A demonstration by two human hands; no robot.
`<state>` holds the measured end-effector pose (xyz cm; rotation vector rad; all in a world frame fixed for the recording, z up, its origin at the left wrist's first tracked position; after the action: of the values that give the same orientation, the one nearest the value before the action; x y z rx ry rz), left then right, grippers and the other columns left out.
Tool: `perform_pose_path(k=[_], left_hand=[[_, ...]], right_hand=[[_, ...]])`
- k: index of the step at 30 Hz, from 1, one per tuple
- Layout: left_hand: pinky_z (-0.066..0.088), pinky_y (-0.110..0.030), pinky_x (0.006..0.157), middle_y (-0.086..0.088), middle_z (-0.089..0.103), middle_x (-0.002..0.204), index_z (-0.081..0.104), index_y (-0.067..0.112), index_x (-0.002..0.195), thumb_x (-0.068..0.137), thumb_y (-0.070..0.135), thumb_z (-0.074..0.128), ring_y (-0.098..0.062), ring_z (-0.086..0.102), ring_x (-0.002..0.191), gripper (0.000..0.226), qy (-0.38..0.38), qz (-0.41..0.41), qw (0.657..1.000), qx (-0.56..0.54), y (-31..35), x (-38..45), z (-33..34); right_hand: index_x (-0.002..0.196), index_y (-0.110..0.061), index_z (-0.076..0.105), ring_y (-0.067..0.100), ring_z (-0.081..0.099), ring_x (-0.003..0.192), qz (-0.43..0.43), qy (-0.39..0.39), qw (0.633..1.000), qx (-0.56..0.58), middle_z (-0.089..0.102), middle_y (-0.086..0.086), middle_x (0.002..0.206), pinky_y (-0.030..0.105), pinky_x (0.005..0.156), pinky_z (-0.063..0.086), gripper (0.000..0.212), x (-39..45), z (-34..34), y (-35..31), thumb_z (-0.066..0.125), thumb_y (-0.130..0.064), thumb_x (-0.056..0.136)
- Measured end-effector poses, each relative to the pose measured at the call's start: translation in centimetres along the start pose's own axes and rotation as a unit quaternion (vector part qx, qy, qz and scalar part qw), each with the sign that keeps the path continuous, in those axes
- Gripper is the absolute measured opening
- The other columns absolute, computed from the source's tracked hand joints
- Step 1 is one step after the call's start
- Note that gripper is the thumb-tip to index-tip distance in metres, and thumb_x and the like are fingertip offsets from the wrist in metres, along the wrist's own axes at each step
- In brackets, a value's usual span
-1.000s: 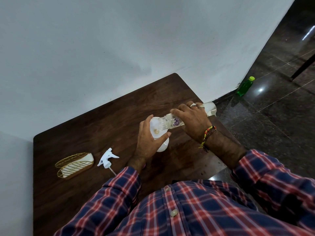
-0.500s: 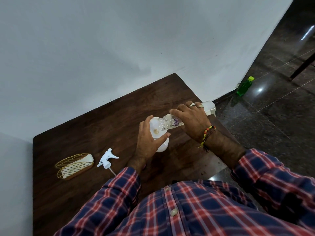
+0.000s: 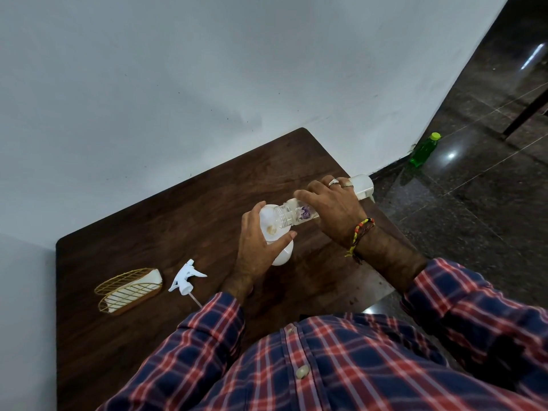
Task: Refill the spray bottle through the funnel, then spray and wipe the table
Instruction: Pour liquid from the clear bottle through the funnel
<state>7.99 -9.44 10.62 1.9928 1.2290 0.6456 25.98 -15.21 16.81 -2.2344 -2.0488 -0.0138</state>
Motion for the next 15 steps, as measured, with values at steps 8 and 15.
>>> perform_pose_path(k=[8,15], left_hand=[[0.036,-0.018,0.095,-0.001,0.041,0.142,0.035,0.02,0.143,0.073,0.045,0.081,-0.002,0.036,0.118,0.088,-0.001,-0.003,1.0,0.002,0.12,0.03,0.04],[0.036,-0.021,0.095,0.001,0.038,0.144,0.031,0.024,0.147,0.071,0.052,0.079,-0.001,0.035,0.118,0.094,-0.006,-0.008,1.0,0.01,-0.16,0.11,-0.04]], right_hand=[[0.129,-0.026,0.053,0.032,0.052,0.115,-0.003,0.003,1.0,0.0,0.061,0.006,0.119,0.053,0.101,0.037,0.059,0.07,0.03,-0.06,0.073,-0.012,0.076],[0.129,-0.028,0.053,0.031,0.051,0.116,-0.003,0.012,1.0,-0.003,0.061,0.004,0.119,0.051,0.101,0.036,0.056,0.04,0.05,-0.02,0.069,-0.012,0.078]])
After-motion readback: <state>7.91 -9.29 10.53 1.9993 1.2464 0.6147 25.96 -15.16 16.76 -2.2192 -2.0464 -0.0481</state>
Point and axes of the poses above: each hand's wrist, its own x-axis towards the middle knuckle, its own z-axis out of the palm, y = z × x, the point moved 1 cm from there along x, towards the middle knuckle
